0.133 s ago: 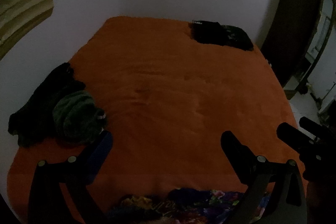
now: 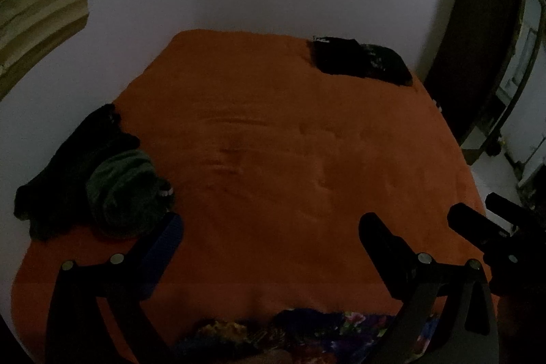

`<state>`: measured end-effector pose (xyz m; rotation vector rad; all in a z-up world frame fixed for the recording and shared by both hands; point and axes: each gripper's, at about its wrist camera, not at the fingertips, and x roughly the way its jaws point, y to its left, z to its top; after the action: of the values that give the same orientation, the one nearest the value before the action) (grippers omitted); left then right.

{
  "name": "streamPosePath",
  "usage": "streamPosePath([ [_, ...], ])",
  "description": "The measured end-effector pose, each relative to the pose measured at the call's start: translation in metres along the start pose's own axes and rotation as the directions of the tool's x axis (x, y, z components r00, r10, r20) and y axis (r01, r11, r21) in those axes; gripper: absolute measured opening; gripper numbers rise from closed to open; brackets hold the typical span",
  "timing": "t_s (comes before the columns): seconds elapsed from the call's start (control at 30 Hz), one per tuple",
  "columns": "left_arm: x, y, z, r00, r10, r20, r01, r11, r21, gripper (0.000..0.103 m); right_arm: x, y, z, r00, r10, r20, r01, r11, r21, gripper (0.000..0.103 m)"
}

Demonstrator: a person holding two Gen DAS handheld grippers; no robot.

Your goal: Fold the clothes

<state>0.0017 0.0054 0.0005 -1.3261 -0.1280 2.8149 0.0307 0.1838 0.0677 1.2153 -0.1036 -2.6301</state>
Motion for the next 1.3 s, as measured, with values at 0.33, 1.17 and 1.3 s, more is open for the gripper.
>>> streamPosePath([
  [0.33,-0.01,0.006,0.004,1.0,-0.018,-0.002,0.018,1.0,-0.006,0.102,0.005,-0.007,0.001,1.0,-0.011,-0.021,0.011,1.0,-0.009,0.103],
  [1.17,-0.049,0.019,-0.01,1.0,-0.015,-0.011,0.015,1.0,-0.019,0.102,0.007,-0.007,-0.019,1.0,0.001,-0.005,-0.001,1.0,-0.009,0.103],
  [1.3,-0.043,0.022,-0.012,1.0,-0.015,-0.013,0.015,1.0,-0.018,0.102,0.005,-0.005,-0.013,1.0,0.0,-0.024,0.0,1.0,0.002,0.103],
])
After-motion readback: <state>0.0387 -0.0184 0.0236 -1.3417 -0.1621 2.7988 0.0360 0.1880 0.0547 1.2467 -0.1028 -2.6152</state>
